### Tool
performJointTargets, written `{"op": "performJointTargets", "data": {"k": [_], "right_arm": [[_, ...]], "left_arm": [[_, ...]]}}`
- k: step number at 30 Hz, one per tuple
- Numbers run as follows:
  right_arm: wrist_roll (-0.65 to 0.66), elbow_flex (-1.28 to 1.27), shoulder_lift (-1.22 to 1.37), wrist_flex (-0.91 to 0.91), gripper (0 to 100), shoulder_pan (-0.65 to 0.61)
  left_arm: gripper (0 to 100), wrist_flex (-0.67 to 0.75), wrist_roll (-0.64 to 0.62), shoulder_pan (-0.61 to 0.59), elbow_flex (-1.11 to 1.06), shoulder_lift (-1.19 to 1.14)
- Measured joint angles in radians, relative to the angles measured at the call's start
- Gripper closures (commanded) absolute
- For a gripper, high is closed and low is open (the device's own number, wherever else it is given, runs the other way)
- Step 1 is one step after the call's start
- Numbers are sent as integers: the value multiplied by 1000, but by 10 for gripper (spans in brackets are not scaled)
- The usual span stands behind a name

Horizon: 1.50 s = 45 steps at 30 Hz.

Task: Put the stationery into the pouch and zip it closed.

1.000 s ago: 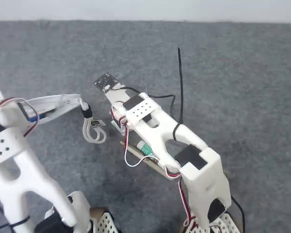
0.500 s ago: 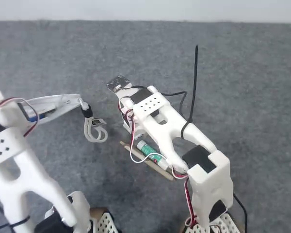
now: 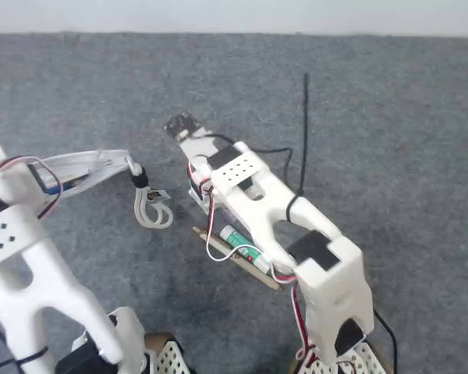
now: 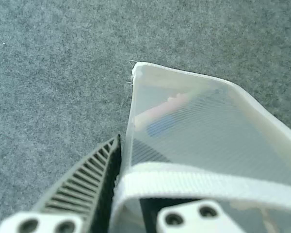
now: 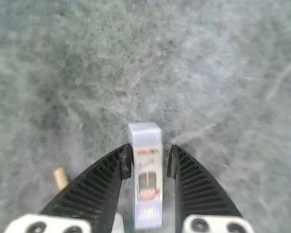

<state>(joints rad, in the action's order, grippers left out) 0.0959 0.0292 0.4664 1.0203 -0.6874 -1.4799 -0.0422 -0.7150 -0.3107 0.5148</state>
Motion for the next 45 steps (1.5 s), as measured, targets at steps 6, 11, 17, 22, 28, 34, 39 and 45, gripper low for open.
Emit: {"op": "performJointTargets", "data": {"k": [6, 11, 17, 22, 28, 34, 39, 45], "right_arm": [[0, 18, 29, -9, 995, 0], [0, 25, 29, 12, 993, 2], [0, 25, 20, 87, 993, 3], [0, 25, -40, 153, 993, 5], [0, 25, -117, 259, 993, 5], [0, -29, -219, 275, 993, 5], [0, -199, -396, 187, 993, 5], [0, -416, -631, 11, 993, 5]], "left_arm": [[991, 9, 0, 0, -15, 0], [991, 9, 0, 0, -15, 0], [991, 9, 0, 0, -15, 0], [991, 9, 0, 0, -15, 0], [991, 9, -9, 66, -15, 0], [991, 9, -35, 137, -15, 2], [991, 9, -35, 187, -15, 2], [991, -5, -35, 259, -12, 0]]}}
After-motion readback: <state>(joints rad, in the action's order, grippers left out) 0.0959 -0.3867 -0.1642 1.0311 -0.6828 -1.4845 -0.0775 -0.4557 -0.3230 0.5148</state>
